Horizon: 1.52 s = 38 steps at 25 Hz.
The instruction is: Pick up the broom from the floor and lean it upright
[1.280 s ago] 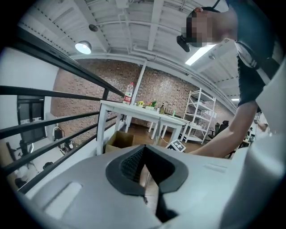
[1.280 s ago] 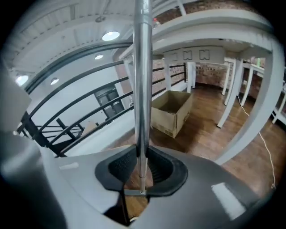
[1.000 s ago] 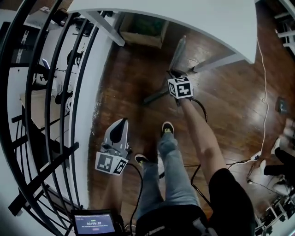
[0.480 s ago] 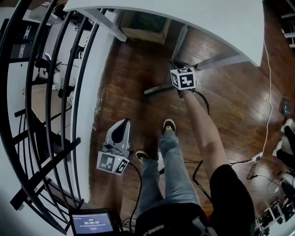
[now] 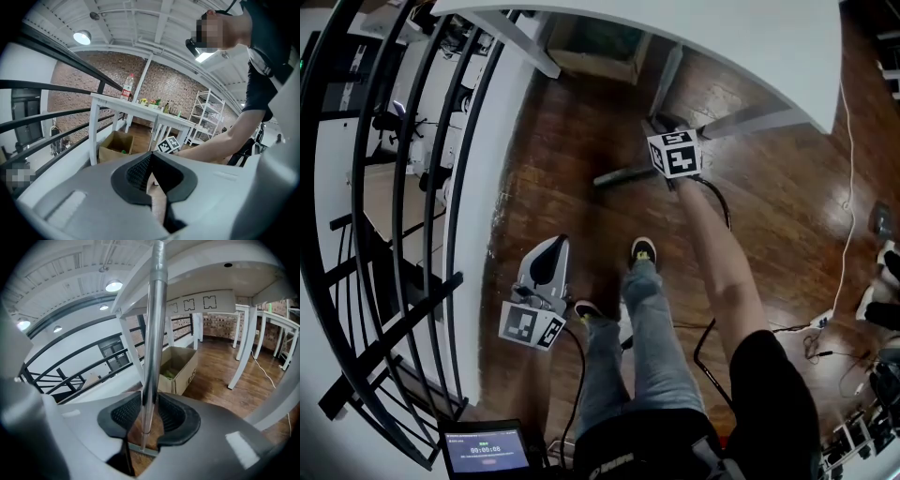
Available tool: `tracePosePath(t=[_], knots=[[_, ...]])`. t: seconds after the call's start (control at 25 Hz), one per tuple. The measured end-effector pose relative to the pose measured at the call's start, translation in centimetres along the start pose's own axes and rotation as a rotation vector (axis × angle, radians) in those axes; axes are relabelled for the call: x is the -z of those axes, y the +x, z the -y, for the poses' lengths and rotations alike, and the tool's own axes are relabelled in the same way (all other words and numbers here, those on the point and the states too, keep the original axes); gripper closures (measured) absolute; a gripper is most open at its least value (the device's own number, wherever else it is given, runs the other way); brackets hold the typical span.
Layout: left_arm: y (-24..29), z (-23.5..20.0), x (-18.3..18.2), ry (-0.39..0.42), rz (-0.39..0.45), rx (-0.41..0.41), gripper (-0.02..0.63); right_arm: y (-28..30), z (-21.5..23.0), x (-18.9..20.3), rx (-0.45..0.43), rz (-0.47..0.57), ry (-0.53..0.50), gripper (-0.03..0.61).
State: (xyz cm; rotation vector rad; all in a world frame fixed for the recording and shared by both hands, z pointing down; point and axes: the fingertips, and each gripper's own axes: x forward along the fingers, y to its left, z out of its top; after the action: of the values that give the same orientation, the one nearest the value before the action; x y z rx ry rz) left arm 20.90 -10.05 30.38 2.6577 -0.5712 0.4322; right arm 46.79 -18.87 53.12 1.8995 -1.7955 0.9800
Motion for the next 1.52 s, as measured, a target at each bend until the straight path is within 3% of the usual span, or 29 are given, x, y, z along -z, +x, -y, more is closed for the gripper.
tracePosePath(t=[0.24,0.4,0.52,0.64,0.88,1.0,1.2,1.36,1.52], knots=[[0.1,1.6,1.1,-0.012,0.0,0.011,0.598,-2.4,0.4,0.3,-0.018,0.024,-0.074,0.395],[-3.4,1.6,2.0,-0.003,0.031,0.036,0.598,-6.1,-1.7,1.6,0.008,0.059,-0.174,0.393],[-1.6,3.4,1.9,-0.008,0.045,0.049,0.598,-9.8,1.1,2.3,-0.009,0.086,-0.149,0.393],[0.0,6.5,0.9,0.035,0.087,0.075,0.598,-16.5,1.5,0.8,-0.06,0.2,-0.131,0.392],[-11.6,10.4,-2.5,0.029,0.16,0.13,0.598,-34.9,-15.4,-1.9,-0.185,0.462,-0.063,0.459],[-16.8,12.1,-3.9,0.035,0.189,0.147,0.598,-41.1,-22.4,-2.7,-0.23,0.56,-0.019,0.575],[-21.1,12.6,-5.4,0.017,0.235,0.126,0.598,-43.7,-29.7,-0.7,-0.292,0.575,0.06,0.575],[-23.4,12.1,-6.9,0.038,0.278,0.121,0.598,-44.4,-34.0,-1.2,-0.335,0.585,0.004,0.575],[-23.3,13.8,-7.2,0.065,0.29,0.129,0.598,-45.7,-34.5,-1.7,-0.362,0.599,-0.056,0.575]])
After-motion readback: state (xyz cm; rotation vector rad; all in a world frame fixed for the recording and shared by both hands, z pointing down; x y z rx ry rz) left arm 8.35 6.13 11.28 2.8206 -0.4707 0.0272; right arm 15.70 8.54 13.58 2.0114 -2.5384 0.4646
